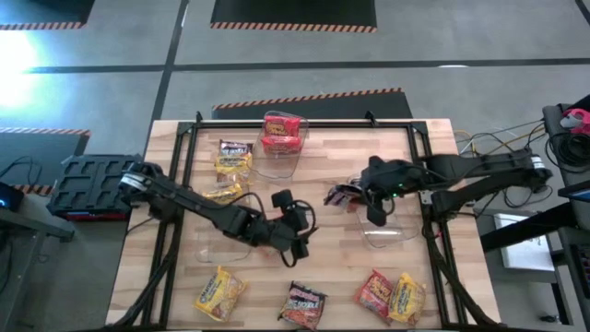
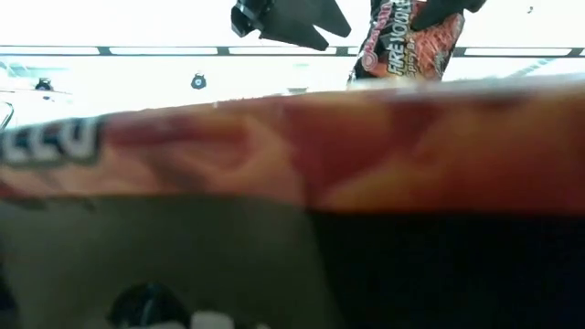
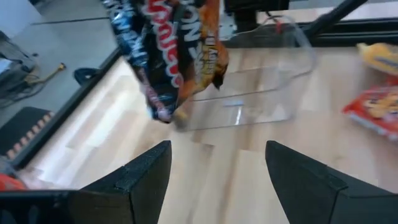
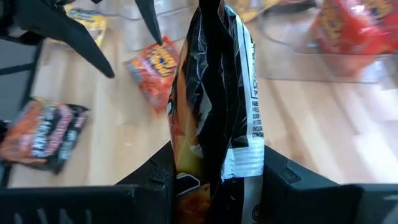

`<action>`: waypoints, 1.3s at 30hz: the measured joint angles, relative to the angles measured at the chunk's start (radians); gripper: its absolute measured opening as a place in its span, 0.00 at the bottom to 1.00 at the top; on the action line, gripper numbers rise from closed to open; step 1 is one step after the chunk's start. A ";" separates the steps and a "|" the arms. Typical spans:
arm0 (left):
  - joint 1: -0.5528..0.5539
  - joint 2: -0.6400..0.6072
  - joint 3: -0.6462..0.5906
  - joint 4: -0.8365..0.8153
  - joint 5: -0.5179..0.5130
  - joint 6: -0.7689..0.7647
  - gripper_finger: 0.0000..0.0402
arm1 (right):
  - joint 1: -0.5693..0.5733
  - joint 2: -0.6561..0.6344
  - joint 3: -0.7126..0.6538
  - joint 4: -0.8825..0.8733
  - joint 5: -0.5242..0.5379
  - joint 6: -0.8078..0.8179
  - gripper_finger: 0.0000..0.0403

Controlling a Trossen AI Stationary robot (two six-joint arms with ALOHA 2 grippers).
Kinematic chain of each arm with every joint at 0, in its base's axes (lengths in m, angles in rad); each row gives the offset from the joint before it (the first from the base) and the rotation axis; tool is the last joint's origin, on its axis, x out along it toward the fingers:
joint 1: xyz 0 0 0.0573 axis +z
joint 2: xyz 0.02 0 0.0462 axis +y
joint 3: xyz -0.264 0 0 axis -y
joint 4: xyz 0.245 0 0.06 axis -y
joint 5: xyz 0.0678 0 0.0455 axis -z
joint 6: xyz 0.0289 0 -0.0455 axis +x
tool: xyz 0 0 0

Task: Sort Maruchan noodles
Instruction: Put the bottom left black pack noodle into the bottom right transparent bin

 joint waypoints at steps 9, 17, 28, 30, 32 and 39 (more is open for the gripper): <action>0.114 0.028 0.000 0.091 0.166 0.106 0.60 | -0.001 -0.118 -0.144 0.021 0.088 0.016 0.31; 0.176 0.059 -0.004 0.236 0.208 0.242 0.60 | 0.000 -0.250 -0.268 0.110 0.079 -0.018 0.31; 0.301 0.082 -0.072 0.573 0.476 0.274 0.60 | 0.000 -0.423 -0.460 0.284 0.046 -0.087 0.31; 0.327 0.096 -0.074 0.604 0.506 0.267 0.60 | 0.000 -0.447 -0.484 0.323 0.042 -0.108 0.31; 0.351 0.117 -0.074 0.646 0.593 0.243 0.60 | 0.000 -0.466 -0.501 0.344 0.042 -0.139 0.31; 0.419 0.171 -0.075 0.764 0.736 0.187 0.60 | -0.001 -0.487 -0.519 0.380 0.035 -0.230 0.31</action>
